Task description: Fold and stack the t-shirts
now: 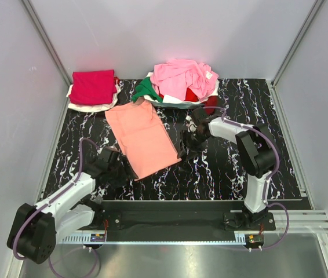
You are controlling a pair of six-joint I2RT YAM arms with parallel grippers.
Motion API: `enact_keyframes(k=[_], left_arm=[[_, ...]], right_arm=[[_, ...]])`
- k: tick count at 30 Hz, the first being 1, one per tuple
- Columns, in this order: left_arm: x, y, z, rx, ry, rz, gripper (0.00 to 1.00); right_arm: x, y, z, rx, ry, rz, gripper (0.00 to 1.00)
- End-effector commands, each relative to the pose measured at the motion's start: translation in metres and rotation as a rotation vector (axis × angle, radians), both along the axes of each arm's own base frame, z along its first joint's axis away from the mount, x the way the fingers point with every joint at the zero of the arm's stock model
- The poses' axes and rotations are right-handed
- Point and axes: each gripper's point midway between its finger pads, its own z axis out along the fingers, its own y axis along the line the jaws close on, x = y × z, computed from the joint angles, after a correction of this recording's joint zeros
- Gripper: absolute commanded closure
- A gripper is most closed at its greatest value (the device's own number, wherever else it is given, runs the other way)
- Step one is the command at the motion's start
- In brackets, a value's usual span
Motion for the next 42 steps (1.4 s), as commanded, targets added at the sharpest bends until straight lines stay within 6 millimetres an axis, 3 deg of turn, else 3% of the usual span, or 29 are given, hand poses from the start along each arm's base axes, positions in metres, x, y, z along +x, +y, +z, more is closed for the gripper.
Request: enact_keyframes(k=[1, 10, 15, 19, 23, 37, 42], left_arm=[[0.009, -0.011, 0.003, -0.048, -0.032, 0.003, 0.31], [0.009, -0.012, -0.002, -0.041, -0.021, 0.010, 0.32], [0.008, -0.015, -0.004, -0.038, -0.014, 0.007, 0.35], [0.007, -0.016, -0.006, -0.033, -0.008, 0.006, 0.36], [0.007, -0.017, -0.009, -0.032, -0.003, 0.005, 0.38], [0.009, -0.018, -0.011, -0.022, -0.006, 0.007, 0.42], [0.009, -0.017, -0.012, -0.017, -0.005, 0.006, 0.42]], right_arm=[[0.017, 0.013, 0.013, 0.051, -0.027, 0.012, 0.46], [0.014, 0.018, 0.010, 0.030, 0.018, 0.057, 0.61], [0.002, 0.016, 0.008, 0.010, 0.074, 0.080, 0.61], [-0.008, 0.007, 0.006, -0.025, 0.096, 0.070, 0.47], [-0.011, 0.004, 0.003, -0.037, 0.106, 0.061, 0.44], [-0.013, 0.026, -0.005, -0.029, 0.115, 0.099, 0.46], [-0.007, 0.030, -0.007, -0.015, 0.101, 0.060, 0.57]])
